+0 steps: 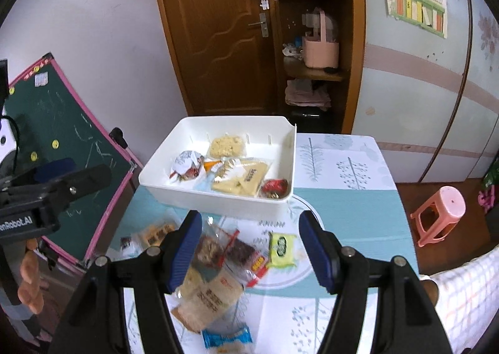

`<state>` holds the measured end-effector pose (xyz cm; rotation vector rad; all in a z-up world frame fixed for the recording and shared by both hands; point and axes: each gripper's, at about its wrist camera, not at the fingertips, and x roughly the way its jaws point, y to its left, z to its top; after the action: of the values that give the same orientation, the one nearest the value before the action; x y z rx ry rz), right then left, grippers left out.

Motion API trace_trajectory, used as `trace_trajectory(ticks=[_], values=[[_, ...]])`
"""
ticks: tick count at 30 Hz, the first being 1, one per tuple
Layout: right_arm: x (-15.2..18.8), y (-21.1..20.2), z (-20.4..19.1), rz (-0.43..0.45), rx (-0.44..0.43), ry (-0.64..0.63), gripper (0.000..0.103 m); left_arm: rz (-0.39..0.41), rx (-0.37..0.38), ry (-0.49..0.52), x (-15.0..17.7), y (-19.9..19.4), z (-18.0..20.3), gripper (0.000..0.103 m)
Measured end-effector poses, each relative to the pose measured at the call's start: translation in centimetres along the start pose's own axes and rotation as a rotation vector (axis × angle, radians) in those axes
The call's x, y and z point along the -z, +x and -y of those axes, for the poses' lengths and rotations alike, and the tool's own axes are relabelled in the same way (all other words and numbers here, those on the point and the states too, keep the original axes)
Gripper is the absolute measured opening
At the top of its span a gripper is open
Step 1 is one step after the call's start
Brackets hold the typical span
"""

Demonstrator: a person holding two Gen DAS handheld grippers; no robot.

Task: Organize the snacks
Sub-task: 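Grasp the blue-wrapped snack with the right gripper while the left reaches the cracker pack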

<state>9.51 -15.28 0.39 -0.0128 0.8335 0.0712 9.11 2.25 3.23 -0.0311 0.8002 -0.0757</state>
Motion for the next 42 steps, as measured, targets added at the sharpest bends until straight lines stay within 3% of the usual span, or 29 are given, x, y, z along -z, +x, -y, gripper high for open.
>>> trace_trajectory(ticks=[10,23,28,34,42], values=[[4.2,-1.2,-0.2,-0.027,0.03,-0.026,0.065,0.024,-0.01,0.087,4.5,-2.0,2.2,0.097],[6.6,-1.1,1.4,-0.037,0.044,-0.015,0.065,-0.123,0.026,0.068,8.9,1.4,2.1,0.097],[8.1,1.3,2.9,-0.126,0.045,0.01,0.065,-0.202,0.028,0.07,10.8,4.3,1.8,0.097],[11.7,3.7,2.6,-0.223,-0.023,0.0,0.065,-0.316,0.056,0.128,14.2,7.7,2.2,0.097],[15.9,7.4,-0.5,-0.364,-0.124,-0.038,0.065,-0.353,0.057,0.154,16.3,9.0,1.9,0.097]])
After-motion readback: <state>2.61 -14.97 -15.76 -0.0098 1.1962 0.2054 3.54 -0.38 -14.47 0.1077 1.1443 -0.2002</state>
